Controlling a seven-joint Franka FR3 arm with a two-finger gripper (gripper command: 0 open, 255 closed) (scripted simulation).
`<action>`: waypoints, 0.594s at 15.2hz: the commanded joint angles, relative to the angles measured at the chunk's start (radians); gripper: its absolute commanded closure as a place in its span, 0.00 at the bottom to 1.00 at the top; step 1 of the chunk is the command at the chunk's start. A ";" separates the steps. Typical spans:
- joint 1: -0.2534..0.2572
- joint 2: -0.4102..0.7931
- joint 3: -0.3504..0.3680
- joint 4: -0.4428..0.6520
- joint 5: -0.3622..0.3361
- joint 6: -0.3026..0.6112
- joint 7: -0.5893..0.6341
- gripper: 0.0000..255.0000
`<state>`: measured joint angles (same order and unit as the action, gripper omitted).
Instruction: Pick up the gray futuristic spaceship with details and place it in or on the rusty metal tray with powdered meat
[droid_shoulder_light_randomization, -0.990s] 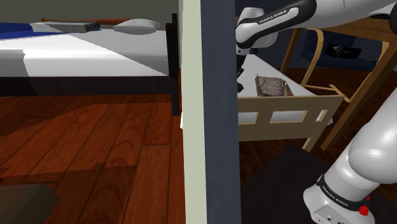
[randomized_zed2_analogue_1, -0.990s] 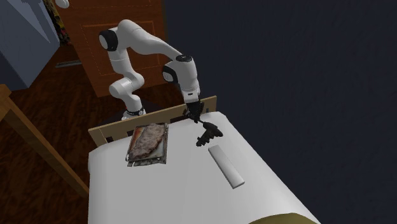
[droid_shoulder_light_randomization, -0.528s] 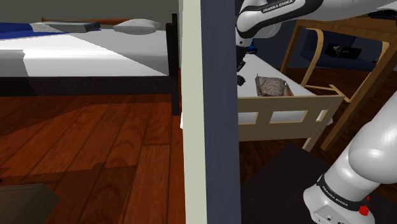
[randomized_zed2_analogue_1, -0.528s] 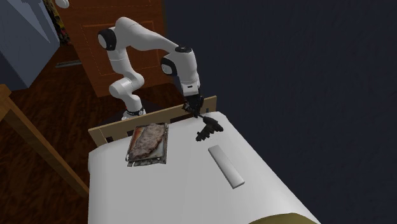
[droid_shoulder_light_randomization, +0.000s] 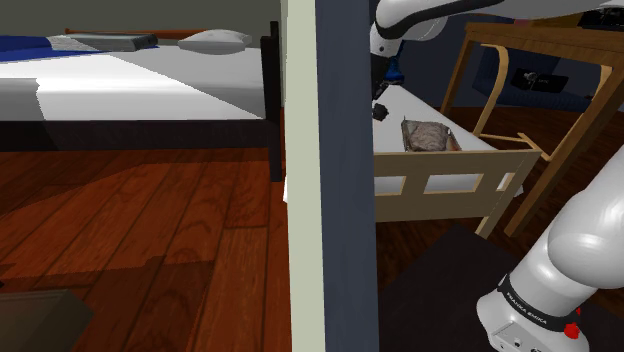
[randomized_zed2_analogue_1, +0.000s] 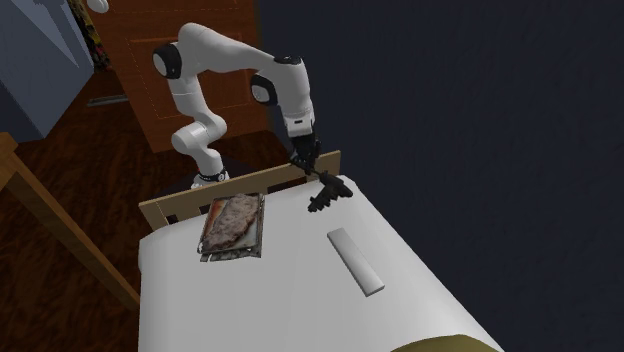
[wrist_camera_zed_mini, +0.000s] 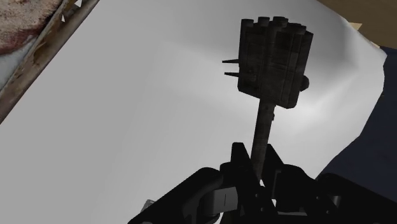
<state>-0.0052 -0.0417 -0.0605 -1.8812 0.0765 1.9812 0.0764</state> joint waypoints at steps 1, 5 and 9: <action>0.000 -0.001 -0.001 0.026 -0.001 -0.027 0.001 1.00; -0.025 -0.079 -0.028 -0.059 -0.002 -0.024 -0.051 1.00; -0.059 -0.175 -0.070 -0.155 -0.010 -0.028 -0.123 1.00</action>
<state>-0.0559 -0.1888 -0.1209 -2.0164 0.0699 1.9614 -0.0299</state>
